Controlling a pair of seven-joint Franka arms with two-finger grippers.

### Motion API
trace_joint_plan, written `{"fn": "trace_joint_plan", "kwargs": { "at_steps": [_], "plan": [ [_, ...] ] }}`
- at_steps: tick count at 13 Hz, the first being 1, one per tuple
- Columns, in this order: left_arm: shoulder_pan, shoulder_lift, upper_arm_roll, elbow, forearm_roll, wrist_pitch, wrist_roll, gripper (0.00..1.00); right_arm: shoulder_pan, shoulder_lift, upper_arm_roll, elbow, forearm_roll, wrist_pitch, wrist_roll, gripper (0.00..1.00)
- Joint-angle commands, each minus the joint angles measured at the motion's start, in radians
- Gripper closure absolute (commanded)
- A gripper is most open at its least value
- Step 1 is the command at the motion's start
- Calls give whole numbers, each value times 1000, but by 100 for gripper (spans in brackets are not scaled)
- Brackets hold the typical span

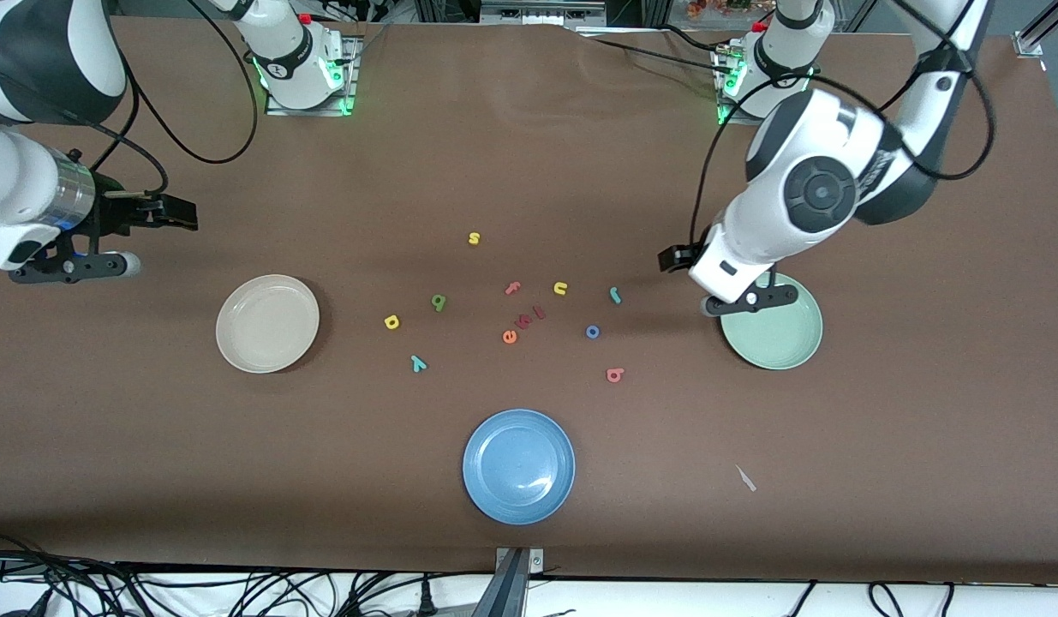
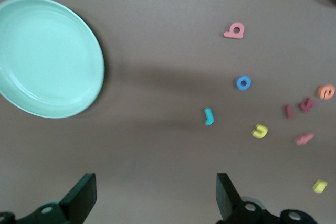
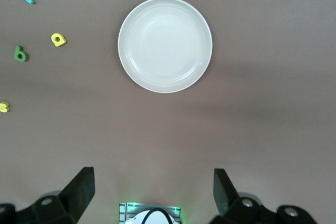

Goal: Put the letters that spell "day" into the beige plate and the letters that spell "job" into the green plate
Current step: 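Move the left gripper to the cyan j while the right gripper reaches the yellow a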

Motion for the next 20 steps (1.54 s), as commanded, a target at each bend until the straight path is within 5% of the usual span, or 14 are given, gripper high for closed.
{"fn": "trace_joint_plan", "kwargs": {
  "at_steps": [1, 6, 15, 18, 20],
  "plan": [
    [-44, 62, 0, 19, 9, 64, -140, 0, 24, 35, 2, 24, 15, -21, -8, 0],
    [-147, 164, -1, 19, 164, 150, -356, 0, 109, 80, 2, 24, 19, 27, 9, 0],
    [-168, 293, -1, 7, 196, 273, -359, 4, 227, 131, 5, -44, 54, 237, 197, 0],
    [-168, 323, -1, 1, 196, 328, -367, 15, 233, 130, 5, -103, 54, 304, 239, 0],
    [-168, 327, 0, -13, 196, 345, -363, 37, 233, 134, 6, -114, 55, 330, 240, 0]
  ]
}}
